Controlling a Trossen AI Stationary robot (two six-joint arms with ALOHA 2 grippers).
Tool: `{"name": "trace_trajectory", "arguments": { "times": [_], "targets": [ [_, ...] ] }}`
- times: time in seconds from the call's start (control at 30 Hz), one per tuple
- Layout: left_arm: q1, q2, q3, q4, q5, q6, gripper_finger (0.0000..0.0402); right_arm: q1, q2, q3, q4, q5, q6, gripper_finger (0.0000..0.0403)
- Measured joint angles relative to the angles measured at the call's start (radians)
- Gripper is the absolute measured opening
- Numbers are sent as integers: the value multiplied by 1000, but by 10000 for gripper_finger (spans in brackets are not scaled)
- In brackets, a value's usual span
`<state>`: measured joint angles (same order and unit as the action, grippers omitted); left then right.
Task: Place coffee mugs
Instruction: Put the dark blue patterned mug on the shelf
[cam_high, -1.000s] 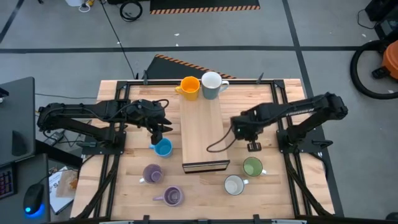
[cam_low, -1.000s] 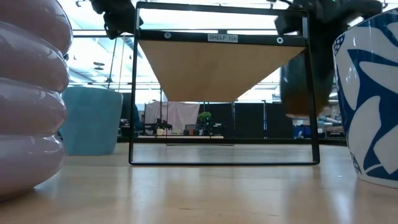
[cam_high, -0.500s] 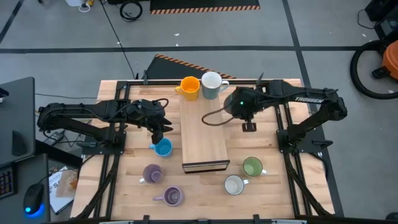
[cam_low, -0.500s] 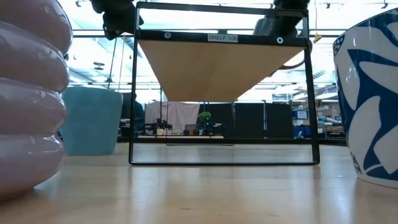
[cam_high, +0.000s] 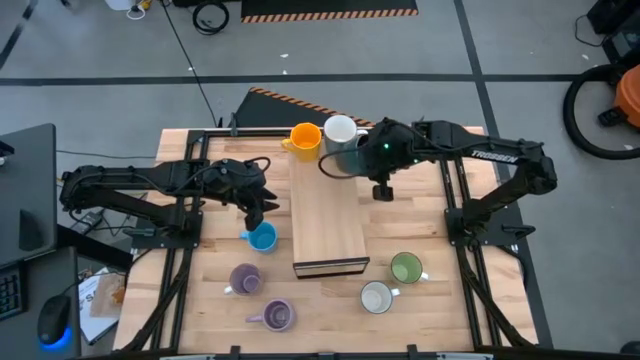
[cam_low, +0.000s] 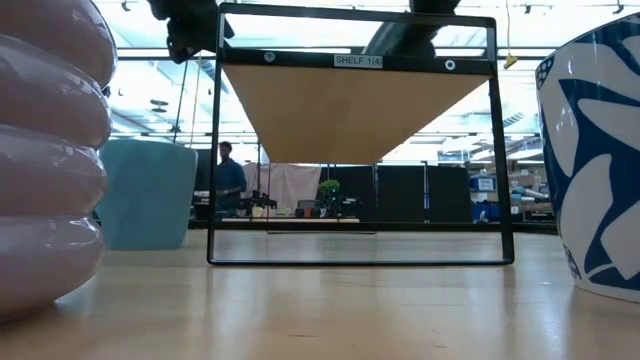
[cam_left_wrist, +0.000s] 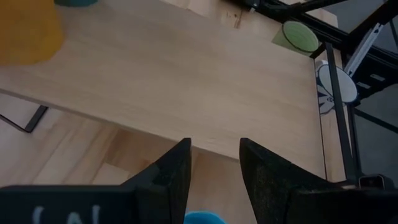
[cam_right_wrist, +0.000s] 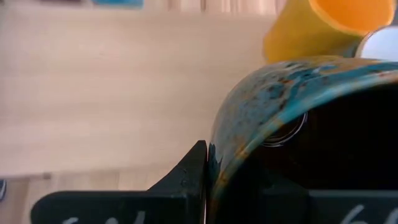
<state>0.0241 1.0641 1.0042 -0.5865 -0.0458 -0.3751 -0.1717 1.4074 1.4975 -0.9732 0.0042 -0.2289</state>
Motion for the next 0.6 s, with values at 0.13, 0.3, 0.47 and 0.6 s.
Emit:
{"name": "trace_trajectory", "arguments": {
  "times": [0.13, 0.3, 0.47, 0.6],
  "targets": [
    [1, 0, 0, 3, -7, -2, 141, -13, 35, 5, 36, -66, 13, 51],
    [1, 0, 0, 9, -7, -7, 141, -4, 113, 76, -4, -106, 9, 49],
    [1, 0, 0, 11, -6, -7, 141, -2, 191, 186, -117, -105, -37, 49],
    [1, 0, 0, 11, -7, -7, 141, 0, 237, 255, -191, -102, -63, 49]
  ]
}}
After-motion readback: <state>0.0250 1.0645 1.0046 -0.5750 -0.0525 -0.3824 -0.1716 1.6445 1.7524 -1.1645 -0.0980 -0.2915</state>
